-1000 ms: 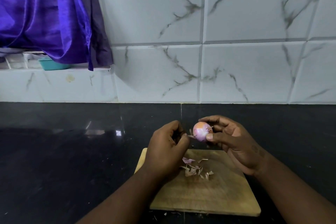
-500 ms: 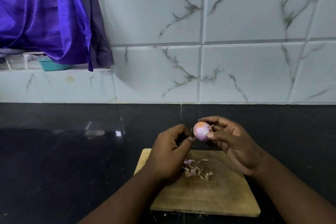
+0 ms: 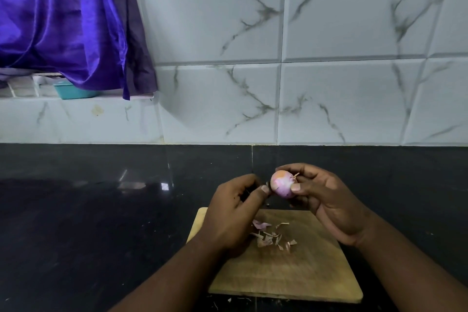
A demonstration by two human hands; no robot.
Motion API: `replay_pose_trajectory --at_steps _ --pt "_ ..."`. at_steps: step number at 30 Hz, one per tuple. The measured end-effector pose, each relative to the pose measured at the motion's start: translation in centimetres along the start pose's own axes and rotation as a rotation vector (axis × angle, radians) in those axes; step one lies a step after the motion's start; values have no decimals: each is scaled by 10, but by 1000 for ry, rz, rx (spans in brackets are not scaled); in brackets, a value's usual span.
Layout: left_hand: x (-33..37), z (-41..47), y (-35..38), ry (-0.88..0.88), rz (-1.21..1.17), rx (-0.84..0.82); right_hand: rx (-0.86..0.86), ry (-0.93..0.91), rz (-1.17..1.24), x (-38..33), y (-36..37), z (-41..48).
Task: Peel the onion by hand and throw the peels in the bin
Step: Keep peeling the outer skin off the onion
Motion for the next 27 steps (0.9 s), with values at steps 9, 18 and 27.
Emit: replay_pose_trajectory --at_steps 9,18,27 --pt "-1 0 1 -1 78 32 -35 -33 -210 -1 7 -3" --pt "-3 1 2 -57 4 -7 -34 -42 -227 -1 8 -3" --pt "-4 1 4 -30 -15 -13 -12 -46 -236 -3 7 -3"
Point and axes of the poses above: each hand's wrist, its own z-axis towards the middle knuckle, its own y-axis out of the palm, x = y × z, the point moved 3 cm from there along z, towards the middle knuckle, and after that the axes turned 7 degrees about z, right-handed, at the moved point
